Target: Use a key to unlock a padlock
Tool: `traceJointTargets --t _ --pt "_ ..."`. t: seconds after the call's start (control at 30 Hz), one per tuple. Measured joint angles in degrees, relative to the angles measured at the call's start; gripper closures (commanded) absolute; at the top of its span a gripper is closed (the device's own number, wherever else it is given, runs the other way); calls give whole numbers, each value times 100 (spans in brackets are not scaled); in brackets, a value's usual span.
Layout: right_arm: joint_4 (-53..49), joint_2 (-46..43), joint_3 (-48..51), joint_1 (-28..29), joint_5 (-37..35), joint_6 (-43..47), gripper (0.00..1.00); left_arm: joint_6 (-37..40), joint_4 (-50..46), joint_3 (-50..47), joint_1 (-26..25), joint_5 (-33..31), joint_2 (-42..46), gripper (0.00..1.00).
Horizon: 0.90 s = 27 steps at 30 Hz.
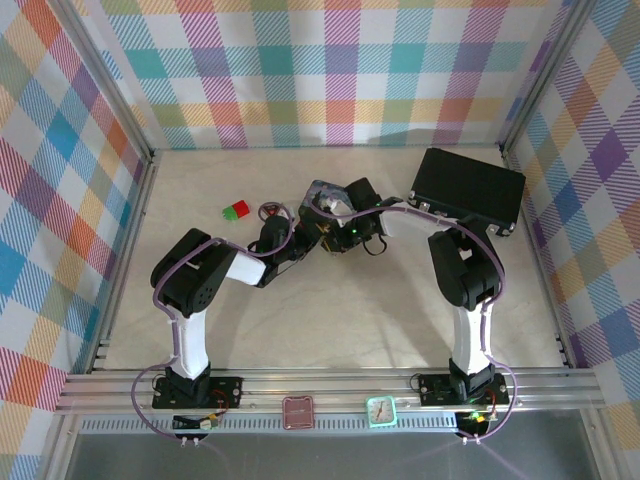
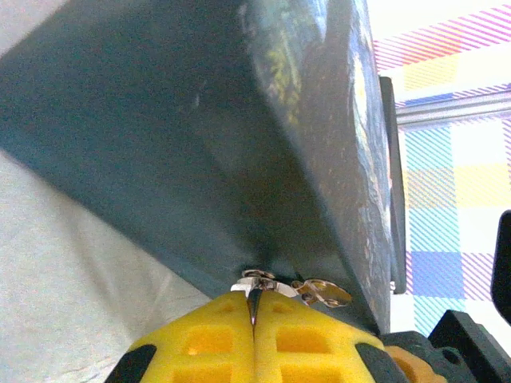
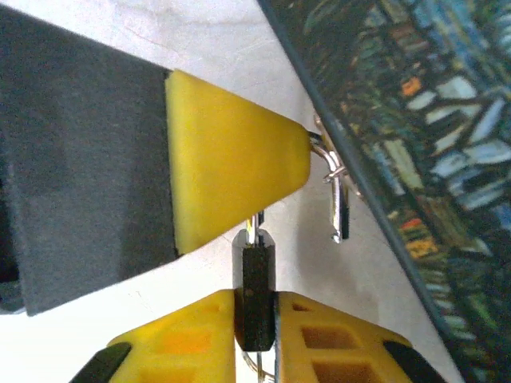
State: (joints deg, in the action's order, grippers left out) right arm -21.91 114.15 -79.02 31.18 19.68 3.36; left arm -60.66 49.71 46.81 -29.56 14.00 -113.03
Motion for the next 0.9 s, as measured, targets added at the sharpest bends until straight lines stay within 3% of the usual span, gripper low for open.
traceJointTargets --t 0.2,0.4,0.6,0.9 --pt "-74 -992 658 0 -267 -573 44 0 2 -7 -4 -17 -17 96" --pt "-2 -1930 885 -245 -970 -1644 34 2 2 -7 -4 -17 -17 97" --pt "330 -1486 678 -647 -1606 -2509 33 0 31 -28 -4 -55 -17 98" --pt "916 -553 382 -673 -2041 -3453 32 -155 476 -293 -101 -507 -15 98"
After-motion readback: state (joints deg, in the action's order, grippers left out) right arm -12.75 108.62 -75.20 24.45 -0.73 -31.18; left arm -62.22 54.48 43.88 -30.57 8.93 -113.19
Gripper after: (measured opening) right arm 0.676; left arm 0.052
